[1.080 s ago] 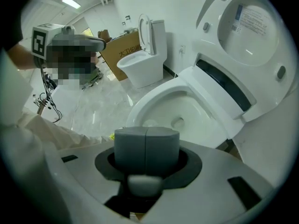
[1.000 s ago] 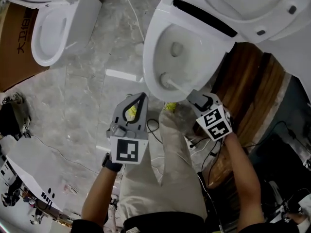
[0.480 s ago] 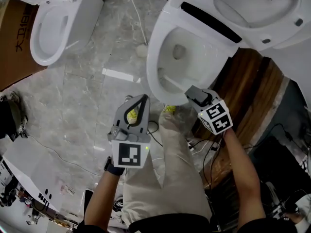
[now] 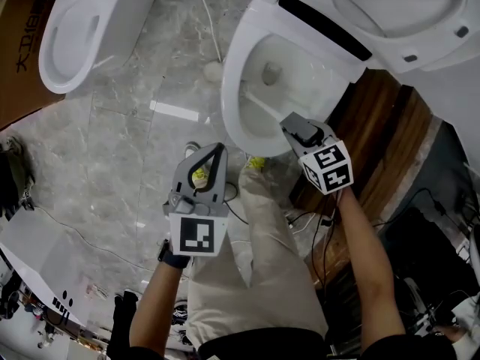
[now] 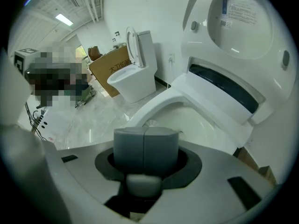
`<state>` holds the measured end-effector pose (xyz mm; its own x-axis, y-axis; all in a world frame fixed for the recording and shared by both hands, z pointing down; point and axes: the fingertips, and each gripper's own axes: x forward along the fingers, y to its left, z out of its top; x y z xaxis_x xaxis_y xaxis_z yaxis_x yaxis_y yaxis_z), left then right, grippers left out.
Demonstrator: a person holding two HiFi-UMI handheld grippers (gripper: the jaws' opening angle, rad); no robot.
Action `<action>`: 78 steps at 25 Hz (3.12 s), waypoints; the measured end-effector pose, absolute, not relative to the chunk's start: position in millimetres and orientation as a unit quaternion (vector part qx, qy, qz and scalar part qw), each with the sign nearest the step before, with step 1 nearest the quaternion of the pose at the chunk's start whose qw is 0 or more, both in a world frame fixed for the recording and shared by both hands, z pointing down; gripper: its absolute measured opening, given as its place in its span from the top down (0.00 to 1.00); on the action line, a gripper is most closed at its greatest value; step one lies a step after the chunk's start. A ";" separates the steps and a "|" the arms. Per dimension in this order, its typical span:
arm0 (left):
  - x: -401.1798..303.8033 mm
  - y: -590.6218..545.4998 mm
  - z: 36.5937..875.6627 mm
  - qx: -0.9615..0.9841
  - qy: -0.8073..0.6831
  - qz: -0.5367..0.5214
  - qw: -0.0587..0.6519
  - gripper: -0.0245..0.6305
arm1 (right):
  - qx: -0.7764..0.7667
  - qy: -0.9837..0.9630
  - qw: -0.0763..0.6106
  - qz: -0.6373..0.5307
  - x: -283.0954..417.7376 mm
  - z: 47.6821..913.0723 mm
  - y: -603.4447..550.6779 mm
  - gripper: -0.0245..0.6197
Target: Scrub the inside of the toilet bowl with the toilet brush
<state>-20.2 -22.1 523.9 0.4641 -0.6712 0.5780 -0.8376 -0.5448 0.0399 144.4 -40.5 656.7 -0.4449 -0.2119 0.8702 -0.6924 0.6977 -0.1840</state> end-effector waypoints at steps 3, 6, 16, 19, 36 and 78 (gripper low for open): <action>-18.1 -20.9 522.6 0.841 -0.447 0.258 0.161 0.93 | 0.295 -0.806 0.441 0.261 142.1 657.1 -48.5 0.72; -15.6 -21.9 520.8 0.843 -0.446 0.254 0.159 0.93 | 0.308 -0.805 0.438 0.254 139.8 657.6 -57.6 0.72; -14.2 -19.2 525.9 0.844 -0.438 0.262 0.164 0.93 | 0.344 -0.798 0.440 0.226 141.4 662.6 -95.7 0.72; -13.1 -20.3 527.6 0.845 -0.436 0.263 0.164 0.93 | 0.359 -0.792 0.446 0.214 141.0 666.2 -107.2 0.72; -11.2 -23.9 528.7 0.847 -0.431 0.263 0.165 0.93 | 0.397 -0.760 0.502 0.110 154.1 675.2 -146.9 0.72; 28.7 -12.3 510.2 0.869 -0.392 0.259 0.156 0.93 | 0.378 -0.629 0.669 0.117 270.3 644.8 -65.6 0.72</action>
